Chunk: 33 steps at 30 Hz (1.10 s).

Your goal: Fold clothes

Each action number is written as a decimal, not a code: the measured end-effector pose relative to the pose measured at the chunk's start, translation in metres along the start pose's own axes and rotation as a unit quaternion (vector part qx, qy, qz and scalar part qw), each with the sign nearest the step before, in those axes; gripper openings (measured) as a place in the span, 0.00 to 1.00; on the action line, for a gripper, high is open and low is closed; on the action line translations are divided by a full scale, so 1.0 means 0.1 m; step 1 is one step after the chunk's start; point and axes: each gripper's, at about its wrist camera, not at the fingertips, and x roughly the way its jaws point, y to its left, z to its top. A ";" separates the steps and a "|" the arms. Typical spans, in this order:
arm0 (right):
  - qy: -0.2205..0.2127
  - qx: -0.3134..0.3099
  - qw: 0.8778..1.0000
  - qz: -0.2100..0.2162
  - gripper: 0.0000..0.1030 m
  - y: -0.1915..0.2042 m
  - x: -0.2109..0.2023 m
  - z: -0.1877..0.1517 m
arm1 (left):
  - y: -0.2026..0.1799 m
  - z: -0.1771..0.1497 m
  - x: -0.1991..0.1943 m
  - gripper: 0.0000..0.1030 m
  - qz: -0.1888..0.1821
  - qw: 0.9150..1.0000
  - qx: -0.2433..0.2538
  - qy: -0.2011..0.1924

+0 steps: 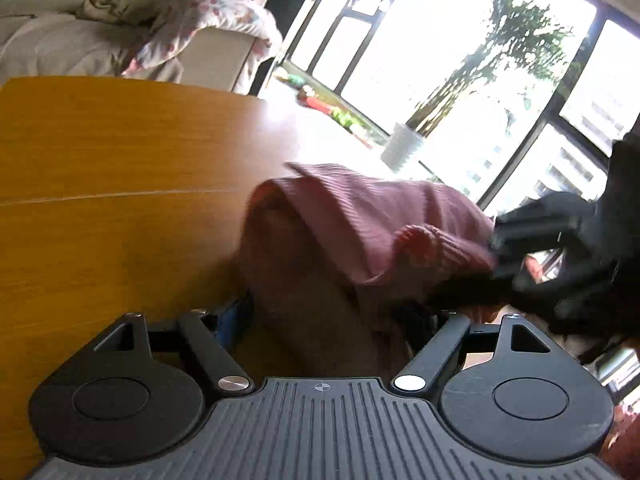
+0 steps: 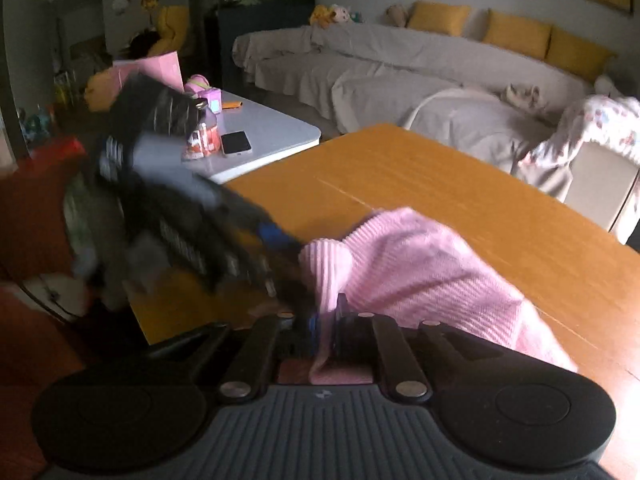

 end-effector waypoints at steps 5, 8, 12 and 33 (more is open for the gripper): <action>-0.016 -0.092 0.995 -0.036 0.23 0.36 0.07 -0.24 | 0.24 0.12 -0.51 0.80 0.008 0.997 -0.059 -0.047; -0.023 -0.110 0.993 -0.039 0.28 0.43 0.01 -0.24 | 0.19 0.23 -0.82 0.86 -0.017 0.993 -0.074 -0.095; -0.036 -0.110 0.993 -0.039 0.60 0.40 -0.19 -0.20 | -0.01 0.22 -0.88 0.92 -0.048 0.993 -0.062 -0.089; -0.040 -0.233 0.950 -0.205 0.16 0.29 0.17 0.05 | 0.18 0.15 -0.72 0.93 -0.048 0.985 -0.140 -0.086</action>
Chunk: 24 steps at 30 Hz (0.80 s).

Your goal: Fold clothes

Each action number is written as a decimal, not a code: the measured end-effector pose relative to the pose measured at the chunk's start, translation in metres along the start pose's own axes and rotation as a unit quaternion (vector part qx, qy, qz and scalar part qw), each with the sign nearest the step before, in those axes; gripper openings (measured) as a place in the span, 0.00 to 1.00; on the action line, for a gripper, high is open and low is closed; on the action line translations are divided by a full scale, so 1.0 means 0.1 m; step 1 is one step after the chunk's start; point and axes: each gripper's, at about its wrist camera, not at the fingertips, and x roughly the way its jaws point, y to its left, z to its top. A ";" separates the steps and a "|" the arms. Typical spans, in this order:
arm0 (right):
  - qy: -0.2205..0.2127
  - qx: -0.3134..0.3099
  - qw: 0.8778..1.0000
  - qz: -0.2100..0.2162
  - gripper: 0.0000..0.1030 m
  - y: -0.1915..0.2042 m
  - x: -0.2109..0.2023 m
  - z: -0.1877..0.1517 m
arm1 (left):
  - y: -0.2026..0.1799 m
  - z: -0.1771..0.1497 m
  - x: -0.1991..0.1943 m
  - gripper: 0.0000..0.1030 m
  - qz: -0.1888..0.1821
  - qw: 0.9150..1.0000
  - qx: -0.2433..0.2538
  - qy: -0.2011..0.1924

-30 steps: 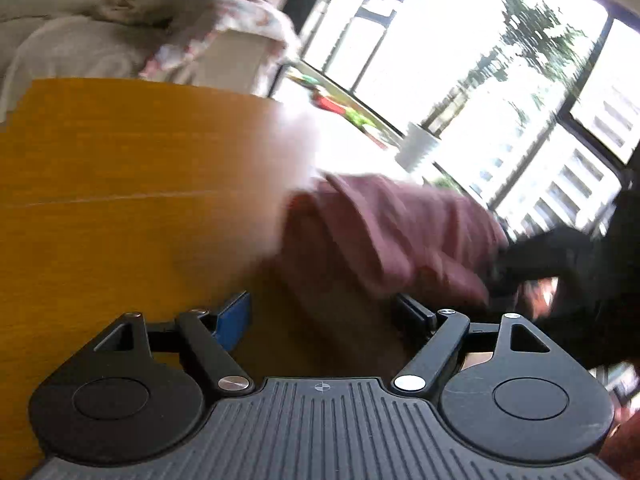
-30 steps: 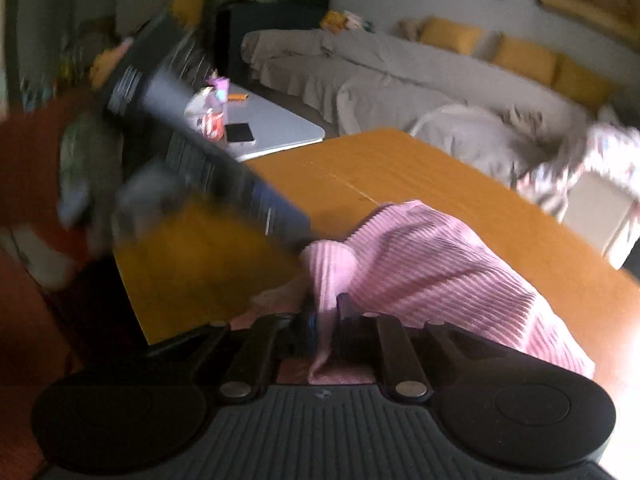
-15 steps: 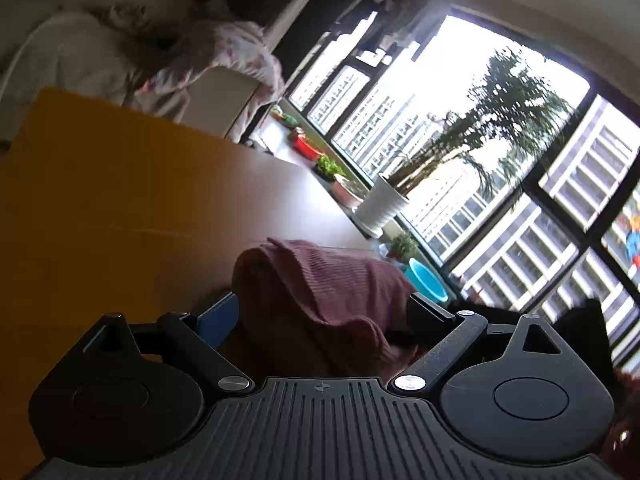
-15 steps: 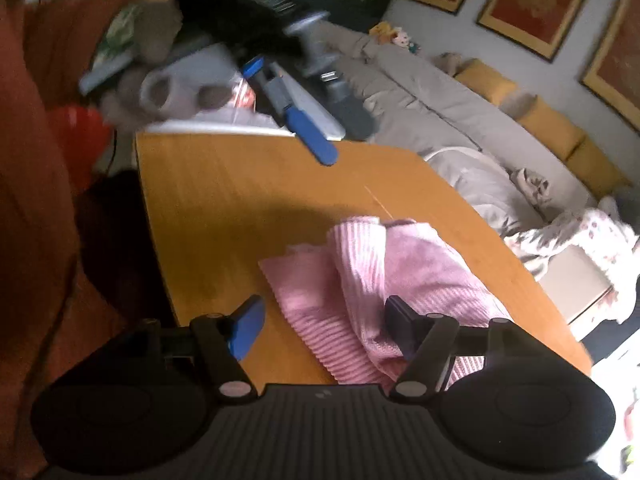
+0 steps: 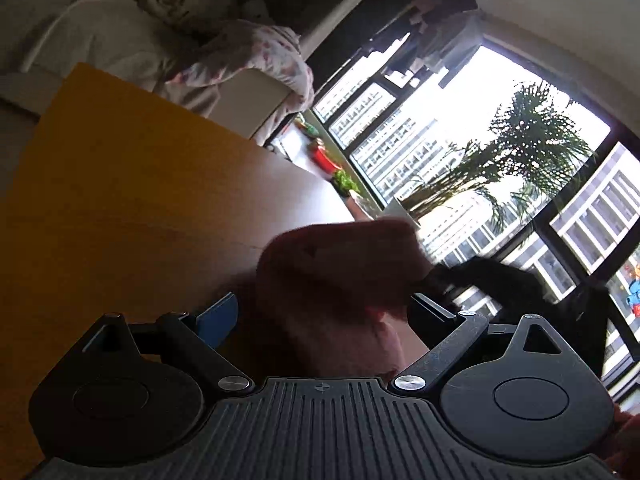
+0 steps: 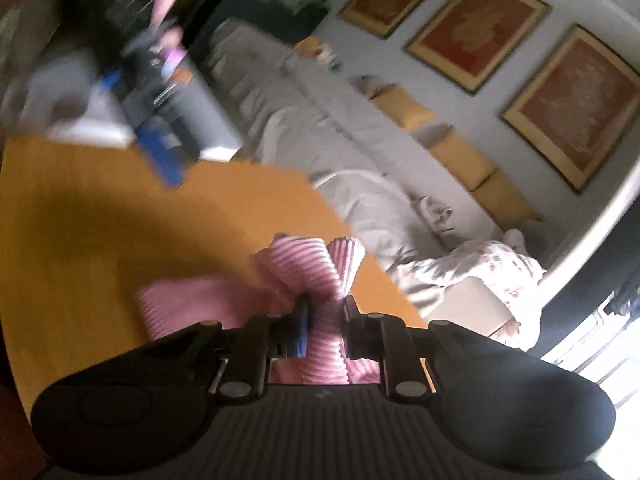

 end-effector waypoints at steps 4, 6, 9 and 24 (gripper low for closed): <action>0.016 -0.068 0.997 0.016 0.30 0.63 0.18 -0.13 | -0.14 0.05 0.03 0.93 -0.023 1.000 0.013 -0.001; 0.008 -0.074 0.997 0.001 0.32 0.78 0.20 -0.14 | -0.25 0.10 0.10 0.92 -0.053 0.998 0.016 0.000; 0.004 -0.013 1.000 0.020 0.36 0.66 0.19 -0.06 | -0.43 0.17 0.32 0.91 -0.114 0.993 0.004 0.005; -0.061 0.293 0.953 0.037 0.88 -0.73 -0.66 -0.49 | -0.24 -0.11 1.04 0.83 -0.091 0.992 -0.002 0.091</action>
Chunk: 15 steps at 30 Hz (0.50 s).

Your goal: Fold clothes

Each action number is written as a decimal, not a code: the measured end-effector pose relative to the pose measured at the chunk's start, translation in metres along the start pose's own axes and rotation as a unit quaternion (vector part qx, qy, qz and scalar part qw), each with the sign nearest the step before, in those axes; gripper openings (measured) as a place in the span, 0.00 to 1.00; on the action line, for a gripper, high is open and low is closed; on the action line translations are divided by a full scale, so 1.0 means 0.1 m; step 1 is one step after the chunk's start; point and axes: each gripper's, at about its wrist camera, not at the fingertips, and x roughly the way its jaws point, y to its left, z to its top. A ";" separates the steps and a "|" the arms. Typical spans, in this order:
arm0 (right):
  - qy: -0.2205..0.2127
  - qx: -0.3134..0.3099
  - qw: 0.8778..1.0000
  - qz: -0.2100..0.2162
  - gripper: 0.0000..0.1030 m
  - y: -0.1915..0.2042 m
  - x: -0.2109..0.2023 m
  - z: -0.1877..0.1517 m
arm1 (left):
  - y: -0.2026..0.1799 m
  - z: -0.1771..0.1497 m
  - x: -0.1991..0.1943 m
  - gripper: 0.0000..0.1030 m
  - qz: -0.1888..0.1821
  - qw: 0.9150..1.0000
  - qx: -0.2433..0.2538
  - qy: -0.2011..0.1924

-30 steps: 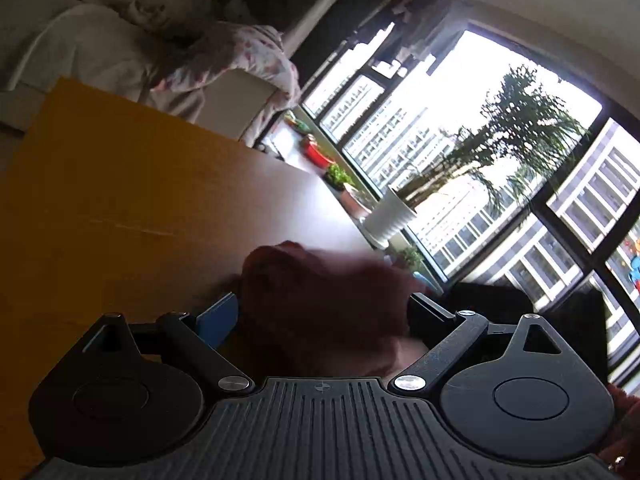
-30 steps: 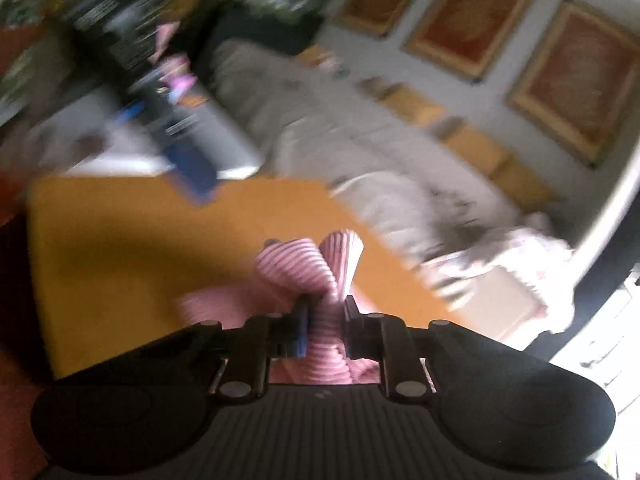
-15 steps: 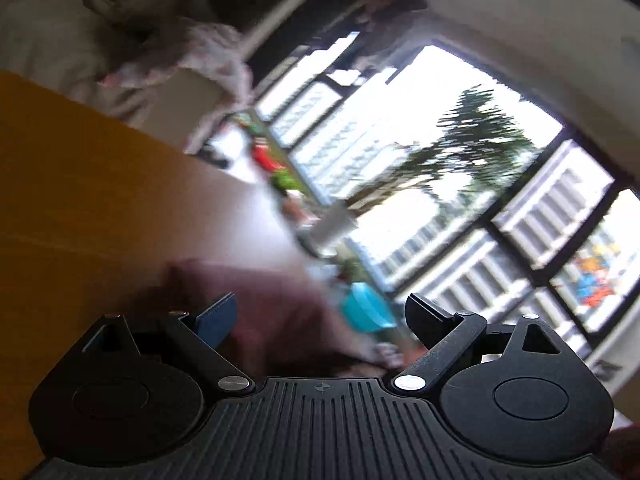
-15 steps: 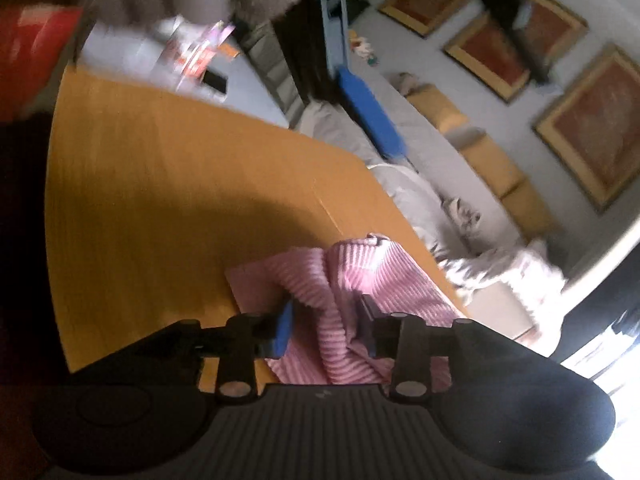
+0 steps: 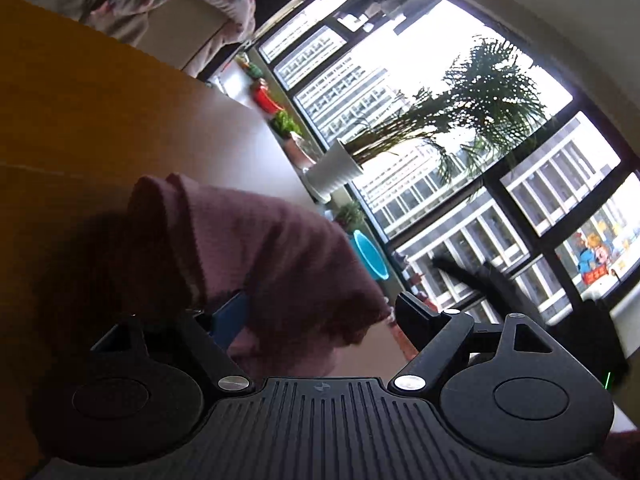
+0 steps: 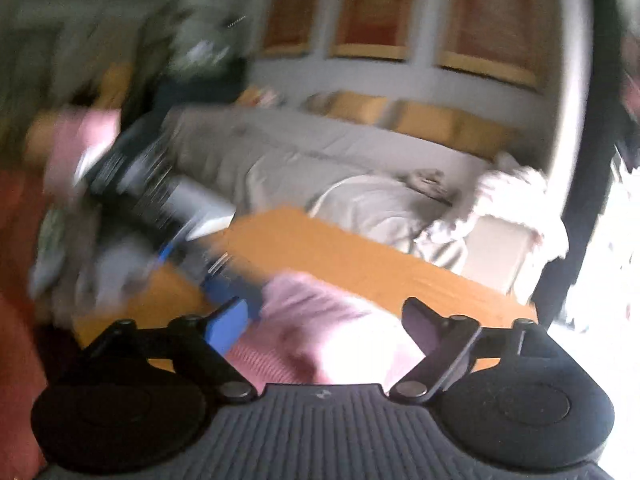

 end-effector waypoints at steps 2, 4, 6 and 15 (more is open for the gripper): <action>-0.016 0.073 0.997 -0.016 1.00 -0.19 0.08 0.01 | 0.00 -0.04 0.00 0.83 0.007 1.000 0.008 0.001; -0.011 0.092 0.995 -0.046 1.00 -0.30 0.29 -0.06 | -0.03 -0.06 0.02 0.83 0.016 1.000 0.018 0.001; 0.024 0.082 0.992 -0.096 1.00 -0.38 0.62 -0.17 | -0.06 -0.07 0.03 0.83 0.023 0.999 0.028 0.002; 0.110 -0.014 0.971 -0.213 1.00 0.00 0.97 -0.64 | -0.33 -0.16 0.00 0.83 0.059 0.994 0.087 -0.007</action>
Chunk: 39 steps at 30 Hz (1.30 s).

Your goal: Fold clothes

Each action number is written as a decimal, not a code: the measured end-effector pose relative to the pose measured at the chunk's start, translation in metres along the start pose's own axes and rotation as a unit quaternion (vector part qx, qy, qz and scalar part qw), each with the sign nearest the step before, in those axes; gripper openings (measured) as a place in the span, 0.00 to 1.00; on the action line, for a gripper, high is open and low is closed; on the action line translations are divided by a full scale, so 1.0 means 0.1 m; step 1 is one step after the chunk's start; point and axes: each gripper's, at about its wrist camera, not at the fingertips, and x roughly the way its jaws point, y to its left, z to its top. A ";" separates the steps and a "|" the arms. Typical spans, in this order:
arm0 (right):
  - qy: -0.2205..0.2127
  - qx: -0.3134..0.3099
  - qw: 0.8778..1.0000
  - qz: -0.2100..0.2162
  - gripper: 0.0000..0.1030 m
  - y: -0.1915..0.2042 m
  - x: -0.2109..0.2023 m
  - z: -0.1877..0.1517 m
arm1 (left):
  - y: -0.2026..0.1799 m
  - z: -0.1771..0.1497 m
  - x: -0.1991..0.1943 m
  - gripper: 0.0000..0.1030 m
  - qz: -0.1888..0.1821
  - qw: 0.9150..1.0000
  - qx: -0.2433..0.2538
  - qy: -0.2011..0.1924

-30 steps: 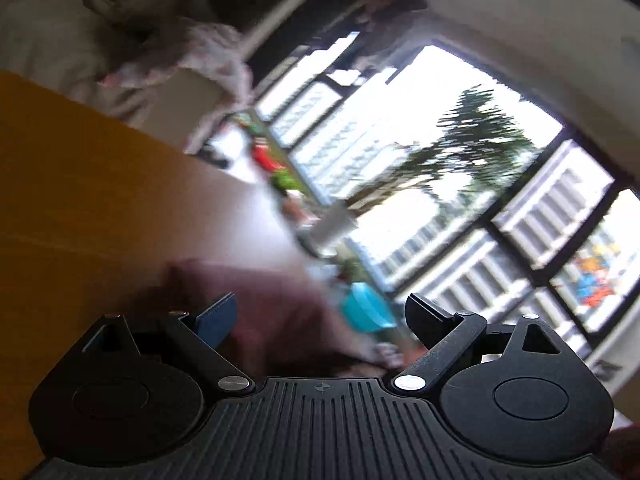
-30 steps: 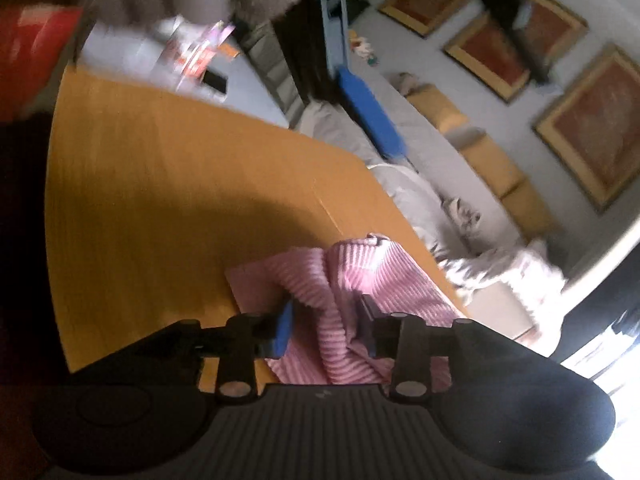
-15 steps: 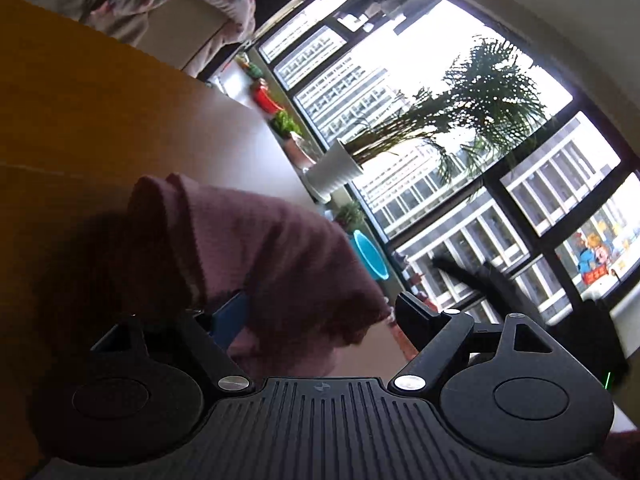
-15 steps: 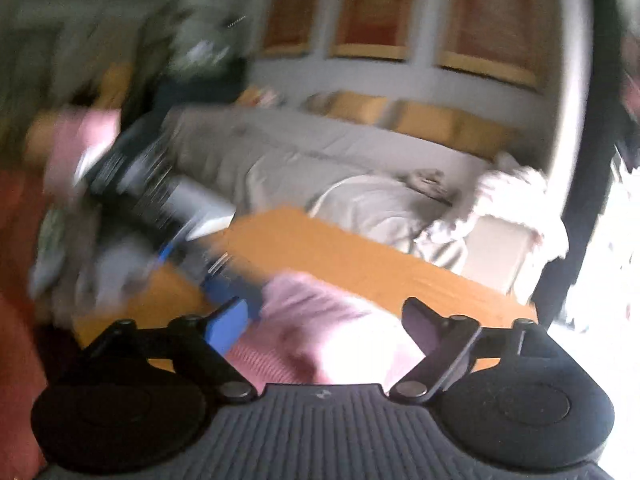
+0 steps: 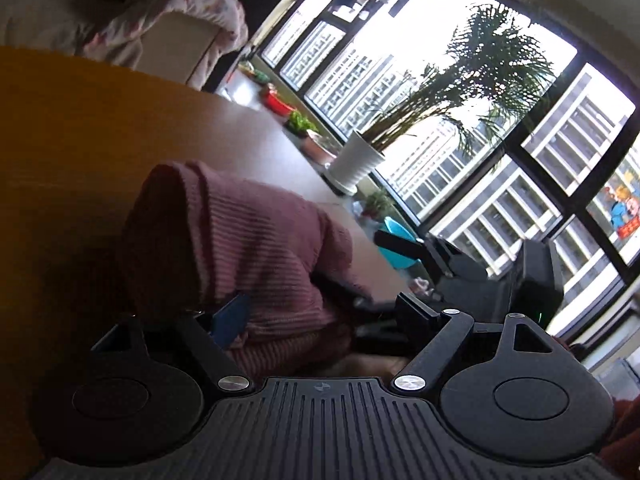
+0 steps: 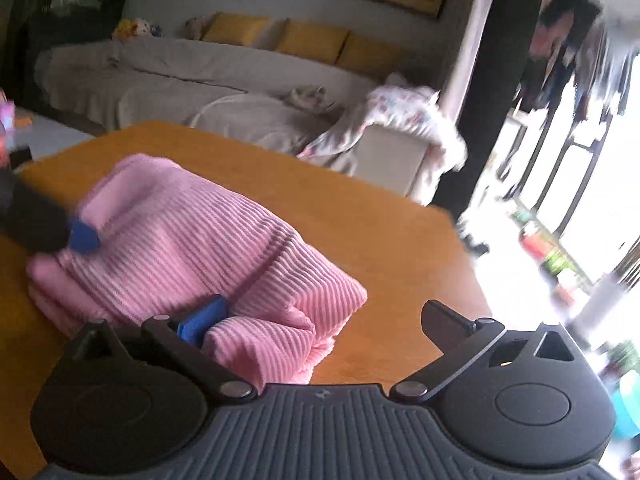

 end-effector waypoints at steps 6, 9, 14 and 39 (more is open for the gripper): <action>0.005 0.060 0.998 0.022 1.00 -0.14 -0.05 -0.02 | -0.28 0.14 -0.15 0.88 0.013 0.997 0.058 -0.056; 0.017 0.131 0.989 0.061 1.00 -0.39 -0.02 -0.05 | -0.17 0.17 -0.06 0.88 0.002 0.998 0.041 -0.047; 0.014 0.171 0.980 0.106 1.00 -0.66 -0.13 -0.04 | -0.08 0.07 0.13 0.87 0.015 0.999 0.045 -0.015; 0.045 0.110 0.992 0.044 1.00 -0.56 -0.02 0.01 | 0.17 0.01 0.07 0.88 0.000 0.999 0.032 -0.011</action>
